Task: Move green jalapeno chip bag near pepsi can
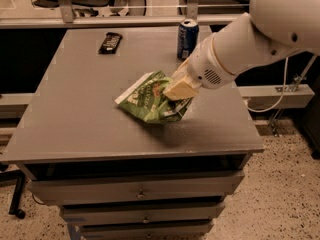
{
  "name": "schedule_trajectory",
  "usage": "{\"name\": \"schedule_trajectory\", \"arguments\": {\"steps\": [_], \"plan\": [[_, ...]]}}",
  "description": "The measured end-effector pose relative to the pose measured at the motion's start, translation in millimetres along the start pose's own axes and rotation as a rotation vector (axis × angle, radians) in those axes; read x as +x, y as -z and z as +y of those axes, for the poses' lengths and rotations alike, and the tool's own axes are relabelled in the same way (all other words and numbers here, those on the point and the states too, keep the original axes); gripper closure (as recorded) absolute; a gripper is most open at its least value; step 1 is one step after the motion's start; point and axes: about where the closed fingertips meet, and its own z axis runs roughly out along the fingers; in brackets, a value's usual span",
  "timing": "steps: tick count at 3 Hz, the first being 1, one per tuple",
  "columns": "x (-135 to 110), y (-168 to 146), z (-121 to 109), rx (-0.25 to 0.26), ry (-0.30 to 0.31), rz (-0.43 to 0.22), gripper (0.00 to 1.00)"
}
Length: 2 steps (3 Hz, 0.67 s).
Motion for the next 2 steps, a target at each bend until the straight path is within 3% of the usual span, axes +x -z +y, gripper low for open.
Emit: {"name": "schedule_trajectory", "arguments": {"steps": [1,2], "plan": [[10.0,3.4,-11.5,0.037,-0.012,0.0,1.0],[34.5,14.4,-44.6,0.115,-0.045,0.013,1.0]]}}
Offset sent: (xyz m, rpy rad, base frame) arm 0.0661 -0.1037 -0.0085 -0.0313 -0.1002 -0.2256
